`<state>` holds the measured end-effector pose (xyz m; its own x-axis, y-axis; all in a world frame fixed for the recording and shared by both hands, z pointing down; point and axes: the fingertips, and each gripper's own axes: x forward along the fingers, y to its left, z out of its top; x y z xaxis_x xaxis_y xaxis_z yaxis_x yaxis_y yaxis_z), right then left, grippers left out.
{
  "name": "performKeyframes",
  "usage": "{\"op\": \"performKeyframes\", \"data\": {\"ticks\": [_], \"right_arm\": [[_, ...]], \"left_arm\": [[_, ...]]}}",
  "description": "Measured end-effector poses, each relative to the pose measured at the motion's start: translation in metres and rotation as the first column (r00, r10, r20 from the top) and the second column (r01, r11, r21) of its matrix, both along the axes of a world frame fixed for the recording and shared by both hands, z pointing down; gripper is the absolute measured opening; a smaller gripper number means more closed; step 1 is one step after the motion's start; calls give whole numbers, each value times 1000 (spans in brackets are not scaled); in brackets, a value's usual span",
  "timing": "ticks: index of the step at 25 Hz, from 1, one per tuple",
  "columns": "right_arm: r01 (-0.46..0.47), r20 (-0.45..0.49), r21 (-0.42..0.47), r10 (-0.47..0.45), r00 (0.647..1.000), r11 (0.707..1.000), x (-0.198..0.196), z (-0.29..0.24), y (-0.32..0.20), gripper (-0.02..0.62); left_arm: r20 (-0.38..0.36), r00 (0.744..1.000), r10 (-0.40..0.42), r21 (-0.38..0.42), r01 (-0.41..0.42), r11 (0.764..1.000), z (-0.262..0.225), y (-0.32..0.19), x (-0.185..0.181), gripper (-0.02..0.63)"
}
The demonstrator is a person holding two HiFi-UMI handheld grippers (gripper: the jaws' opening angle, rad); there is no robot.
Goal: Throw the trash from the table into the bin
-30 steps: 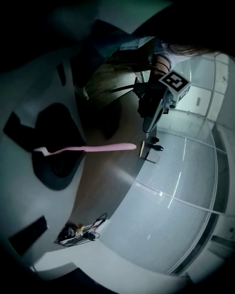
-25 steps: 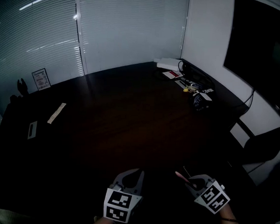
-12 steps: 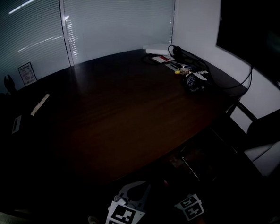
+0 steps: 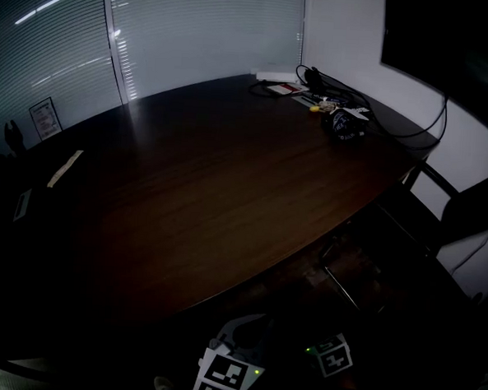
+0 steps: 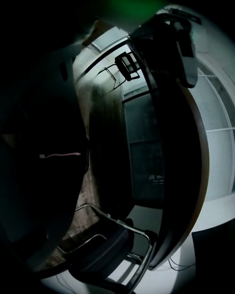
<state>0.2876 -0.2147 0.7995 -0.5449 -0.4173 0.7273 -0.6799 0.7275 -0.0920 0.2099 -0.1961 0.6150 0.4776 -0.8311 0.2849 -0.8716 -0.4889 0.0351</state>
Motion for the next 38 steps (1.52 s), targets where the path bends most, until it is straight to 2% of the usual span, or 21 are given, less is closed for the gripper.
{"op": "performKeyframes", "data": {"ticks": [5,10,13,17,20,21,25,30,33,35,38], "right_arm": [[-35,48,71,31,998,997,6,-52,-3,115],[-36,155,178,8,988,983,-4,-162,-2,115],[-11,193,257,-40,980,966,-26,-241,5,115],[74,207,356,-156,966,932,-76,-338,13,114],[129,203,408,-228,952,904,-116,-388,16,90],[139,201,423,-243,949,895,-129,-400,18,58],[168,228,449,-294,928,878,-180,-432,30,35],[233,283,442,-381,880,866,-233,-465,53,8],[292,296,421,-434,851,859,-258,-468,70,6],[334,289,412,-469,835,848,-274,-466,80,6],[386,280,410,-516,809,827,-295,-465,100,6]], "left_arm": [[-18,1000,-16,2,16,1000,-30,4,-4,-2],[-44,998,-47,32,49,998,-97,10,-19,-2],[-50,994,-93,54,96,994,-143,18,-49,-2],[-51,978,-204,90,208,974,-194,35,-118,-2],[-61,954,-293,102,298,949,-221,48,-167,-2],[-63,946,-318,104,323,941,-228,54,-181,-2],[-58,913,-403,111,408,906,-246,80,-234,-2],[-41,844,-534,110,535,838,-257,118,-290,-2],[-40,791,-610,110,610,785,-267,140,-312,-2],[-36,757,-652,109,652,751,-272,151,-325,-2],[-38,722,-691,103,691,716,-276,165,-338,-2]]}}
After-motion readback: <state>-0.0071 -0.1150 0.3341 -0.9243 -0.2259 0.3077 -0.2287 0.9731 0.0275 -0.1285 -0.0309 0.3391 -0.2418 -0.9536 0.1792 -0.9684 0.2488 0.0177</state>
